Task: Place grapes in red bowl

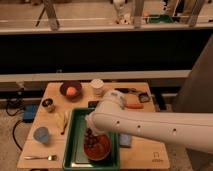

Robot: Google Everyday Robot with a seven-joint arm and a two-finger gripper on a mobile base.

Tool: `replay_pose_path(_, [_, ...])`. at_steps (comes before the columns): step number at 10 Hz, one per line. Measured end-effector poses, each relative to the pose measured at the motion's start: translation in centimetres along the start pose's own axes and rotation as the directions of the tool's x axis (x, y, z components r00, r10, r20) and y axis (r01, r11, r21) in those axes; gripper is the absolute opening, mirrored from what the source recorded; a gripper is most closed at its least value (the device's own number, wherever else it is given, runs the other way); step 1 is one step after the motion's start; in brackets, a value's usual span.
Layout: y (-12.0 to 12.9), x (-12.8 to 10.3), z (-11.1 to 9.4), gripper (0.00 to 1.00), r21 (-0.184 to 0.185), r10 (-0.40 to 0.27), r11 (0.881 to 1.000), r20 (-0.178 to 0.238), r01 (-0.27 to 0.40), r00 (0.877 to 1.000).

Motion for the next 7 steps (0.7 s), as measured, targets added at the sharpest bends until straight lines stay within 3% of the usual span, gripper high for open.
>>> replay_pose_path(3, [0.03,0.22,-0.53,0.76,0.014,0.012,1.0,-0.002,-0.012,1.0])
replay_pose_path(7, [-0.02,0.34,-0.54,0.8,0.002,0.006,1.0,-0.006,-0.006,1.0])
